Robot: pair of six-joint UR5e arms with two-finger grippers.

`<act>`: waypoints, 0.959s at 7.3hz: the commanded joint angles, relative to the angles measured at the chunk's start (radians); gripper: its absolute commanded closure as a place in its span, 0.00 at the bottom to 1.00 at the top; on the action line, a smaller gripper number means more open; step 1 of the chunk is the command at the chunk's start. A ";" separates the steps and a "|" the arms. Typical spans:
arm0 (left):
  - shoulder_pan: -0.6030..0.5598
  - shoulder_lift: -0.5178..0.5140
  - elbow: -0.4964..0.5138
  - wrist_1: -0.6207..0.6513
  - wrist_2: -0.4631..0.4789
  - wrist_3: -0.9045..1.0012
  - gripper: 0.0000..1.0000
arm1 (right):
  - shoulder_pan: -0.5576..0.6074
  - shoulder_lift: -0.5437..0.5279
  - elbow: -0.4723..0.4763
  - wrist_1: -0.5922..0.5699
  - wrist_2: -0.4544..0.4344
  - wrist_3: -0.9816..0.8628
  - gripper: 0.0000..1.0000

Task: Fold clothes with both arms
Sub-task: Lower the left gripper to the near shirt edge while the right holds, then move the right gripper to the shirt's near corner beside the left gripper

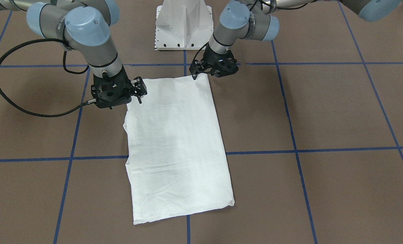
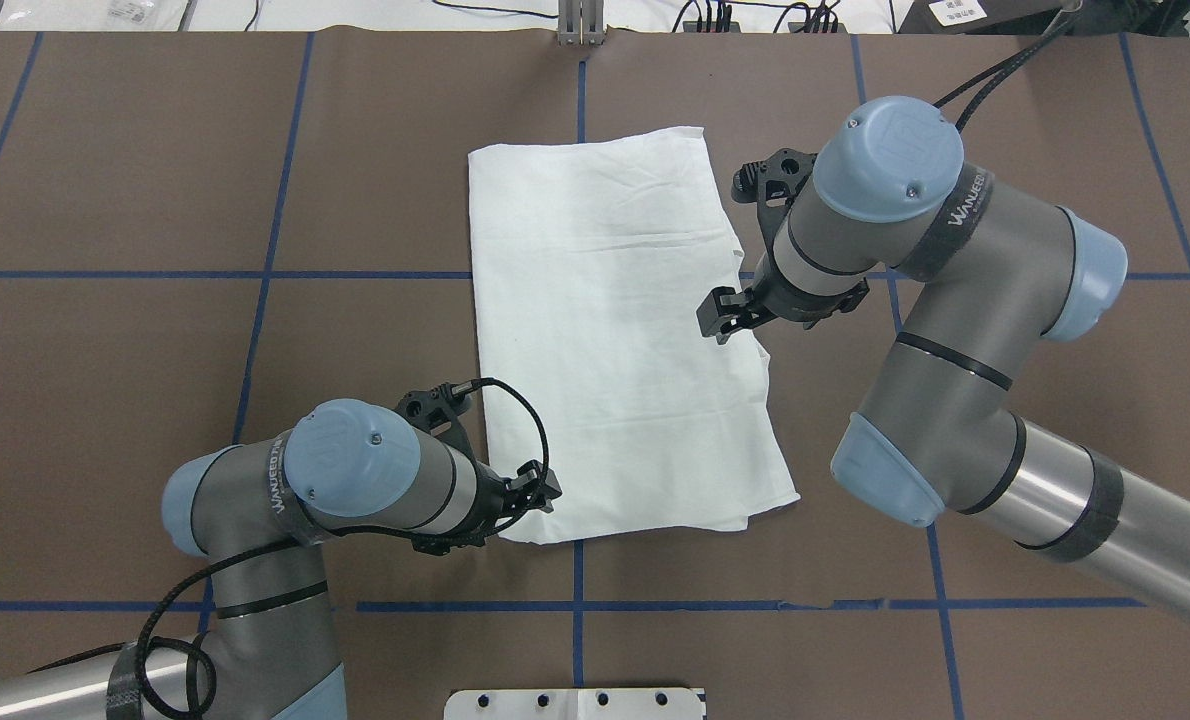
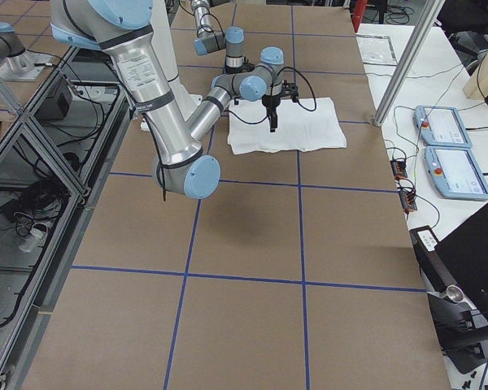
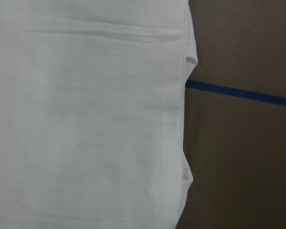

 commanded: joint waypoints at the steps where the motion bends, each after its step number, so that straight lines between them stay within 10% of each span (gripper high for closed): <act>1: 0.000 -0.002 0.025 -0.025 0.000 0.000 0.13 | 0.000 0.001 0.000 0.000 -0.001 0.002 0.00; 7: 0.000 -0.009 0.025 -0.048 0.000 0.003 0.66 | 0.001 0.001 0.000 0.000 -0.001 0.004 0.00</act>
